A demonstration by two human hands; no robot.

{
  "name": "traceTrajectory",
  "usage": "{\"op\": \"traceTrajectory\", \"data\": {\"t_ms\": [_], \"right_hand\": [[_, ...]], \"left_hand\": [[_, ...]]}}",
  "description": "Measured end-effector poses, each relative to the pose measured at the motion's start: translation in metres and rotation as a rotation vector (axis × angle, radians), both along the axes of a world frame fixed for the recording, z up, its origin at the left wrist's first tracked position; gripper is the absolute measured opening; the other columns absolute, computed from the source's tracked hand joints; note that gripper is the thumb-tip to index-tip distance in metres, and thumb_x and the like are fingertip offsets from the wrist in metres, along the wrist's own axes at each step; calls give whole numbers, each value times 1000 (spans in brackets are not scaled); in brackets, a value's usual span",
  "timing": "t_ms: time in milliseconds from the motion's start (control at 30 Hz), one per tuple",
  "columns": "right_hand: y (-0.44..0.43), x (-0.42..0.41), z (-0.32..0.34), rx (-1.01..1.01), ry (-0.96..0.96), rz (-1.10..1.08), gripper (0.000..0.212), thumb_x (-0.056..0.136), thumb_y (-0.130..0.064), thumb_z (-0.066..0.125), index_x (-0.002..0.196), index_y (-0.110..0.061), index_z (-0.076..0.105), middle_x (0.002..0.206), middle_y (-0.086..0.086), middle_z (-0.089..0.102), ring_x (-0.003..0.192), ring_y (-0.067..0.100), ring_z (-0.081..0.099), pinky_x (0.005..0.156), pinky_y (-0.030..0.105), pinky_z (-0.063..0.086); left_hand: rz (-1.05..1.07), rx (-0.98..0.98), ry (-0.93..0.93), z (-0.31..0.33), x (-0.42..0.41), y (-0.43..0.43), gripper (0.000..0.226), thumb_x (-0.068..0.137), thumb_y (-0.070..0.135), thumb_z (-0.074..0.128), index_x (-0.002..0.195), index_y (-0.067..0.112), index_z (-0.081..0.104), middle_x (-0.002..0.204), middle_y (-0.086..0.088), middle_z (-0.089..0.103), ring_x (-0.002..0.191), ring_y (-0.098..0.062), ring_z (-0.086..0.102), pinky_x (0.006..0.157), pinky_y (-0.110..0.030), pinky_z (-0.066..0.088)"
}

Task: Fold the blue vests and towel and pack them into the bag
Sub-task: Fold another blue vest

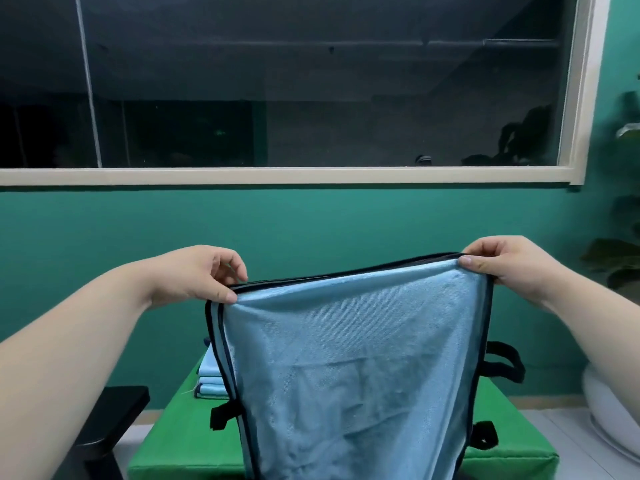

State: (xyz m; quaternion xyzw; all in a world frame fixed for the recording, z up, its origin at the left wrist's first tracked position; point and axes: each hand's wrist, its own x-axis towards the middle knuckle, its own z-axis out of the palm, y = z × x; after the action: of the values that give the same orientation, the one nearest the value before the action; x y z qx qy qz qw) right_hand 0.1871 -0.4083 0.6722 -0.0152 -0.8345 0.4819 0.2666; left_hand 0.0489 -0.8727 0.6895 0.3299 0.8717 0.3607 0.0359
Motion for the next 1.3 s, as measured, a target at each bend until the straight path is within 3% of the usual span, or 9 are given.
{"op": "traceTrajectory", "data": {"t_ms": [133, 333, 500, 667, 867, 933, 1100, 1200, 1300], "right_hand": [[-7, 2, 0, -5, 16, 19, 18, 84, -20, 76, 81, -4, 67, 70, 2, 63, 71, 20, 50, 64, 31, 39], [-11, 6, 0, 3, 17, 7, 72, 33, -79, 85, 60, -20, 55, 60, -2, 52, 59, 14, 42, 54, 28, 33], [-16, 9, 0, 67, 27, -30, 78, 32, -89, 75, 54, -22, 43, 55, -8, 38, 54, 10, 30, 55, 32, 19], [-12, 5, -4, 57, 39, -19, 78, 34, -89, 76, 57, -20, 47, 56, -5, 39, 56, 12, 31, 56, 32, 19], [1, 2, -11, -96, 64, 38, 79, 23, -78, 87, 67, -15, 71, 67, -1, 64, 59, 9, 54, 58, 25, 41], [4, 3, -13, -154, 71, 63, 78, 23, -75, 90, 68, -15, 69, 67, 0, 64, 58, 10, 54, 53, 19, 43], [3, 8, -13, -226, 63, 101, 74, 28, -68, 92, 71, -15, 63, 65, -2, 61, 55, 8, 53, 48, 15, 43], [0, 11, -14, -220, 30, 115, 58, 53, -57, 87, 75, -12, 59, 62, -3, 59, 58, 12, 50, 45, 14, 41], [0, 9, -14, -193, 17, 115, 77, 35, -68, 91, 76, -11, 60, 61, -4, 59, 53, 7, 51, 45, 14, 41]], "left_hand": [[31, -134, 119, 4, 3, 5, 28, 73, 12, 76, 86, 36, 69, 84, 1, 70, 76, -11, 60, 82, -37, 51], [72, -175, 207, 7, 5, 8, 37, 79, 4, 61, 87, 40, 65, 85, 2, 72, 68, -10, 59, 75, -33, 48], [63, -176, 177, 5, 6, 11, 33, 82, 10, 52, 92, 39, 63, 92, 2, 73, 77, -20, 60, 80, -42, 50], [75, 114, 78, -8, 3, 19, 38, 82, -6, 42, 83, 26, 64, 87, -3, 70, 75, -20, 53, 72, -36, 39], [30, 238, 52, -17, 5, 18, 12, 92, 22, 54, 94, 29, 64, 101, -11, 69, 80, -20, 56, 76, -39, 41], [49, 227, 78, -17, 2, 15, 21, 102, 16, 52, 96, 33, 63, 103, -13, 69, 79, -21, 56, 77, -39, 42], [71, 106, 141, -11, 6, 10, 20, 92, 12, 69, 101, 29, 64, 80, 1, 72, 70, -8, 59, 76, -30, 44], [54, 13, 97, -7, 10, 7, 28, 84, 9, 78, 96, 32, 67, 81, -1, 72, 70, -8, 61, 72, -24, 46], [74, -89, 135, -3, 12, 6, 30, 82, 13, 80, 90, 39, 67, 82, 1, 72, 71, -11, 64, 71, -24, 49]]}}
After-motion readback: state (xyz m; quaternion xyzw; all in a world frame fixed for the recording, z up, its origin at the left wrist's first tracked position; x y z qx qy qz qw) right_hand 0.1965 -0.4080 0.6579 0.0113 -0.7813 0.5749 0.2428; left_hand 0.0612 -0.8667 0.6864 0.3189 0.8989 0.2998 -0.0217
